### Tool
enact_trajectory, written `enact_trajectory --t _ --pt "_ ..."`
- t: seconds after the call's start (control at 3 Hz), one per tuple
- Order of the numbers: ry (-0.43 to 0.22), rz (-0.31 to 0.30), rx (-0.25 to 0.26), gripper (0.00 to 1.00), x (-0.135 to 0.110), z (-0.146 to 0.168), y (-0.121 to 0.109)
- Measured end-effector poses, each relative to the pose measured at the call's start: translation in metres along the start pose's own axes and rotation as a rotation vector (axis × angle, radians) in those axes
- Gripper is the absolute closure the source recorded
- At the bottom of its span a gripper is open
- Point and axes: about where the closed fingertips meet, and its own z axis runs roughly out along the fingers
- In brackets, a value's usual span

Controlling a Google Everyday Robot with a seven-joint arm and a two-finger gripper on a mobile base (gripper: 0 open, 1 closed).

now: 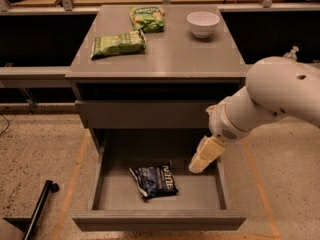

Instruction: Pick blue chip bag from middle drawer and place on counter

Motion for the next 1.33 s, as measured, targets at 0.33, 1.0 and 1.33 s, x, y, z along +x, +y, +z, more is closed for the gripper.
enact_trajectory --t 0.33,1.0,1.33 --pt "-0.004 0.038 -0.045 0.0 -0.001 0.042 0.008" --pt "-0.041 0.078 -0.037 0.0 0.001 0.053 0.009" --pt "-0.072 0.104 -0.03 0.0 0.002 0.079 0.007"
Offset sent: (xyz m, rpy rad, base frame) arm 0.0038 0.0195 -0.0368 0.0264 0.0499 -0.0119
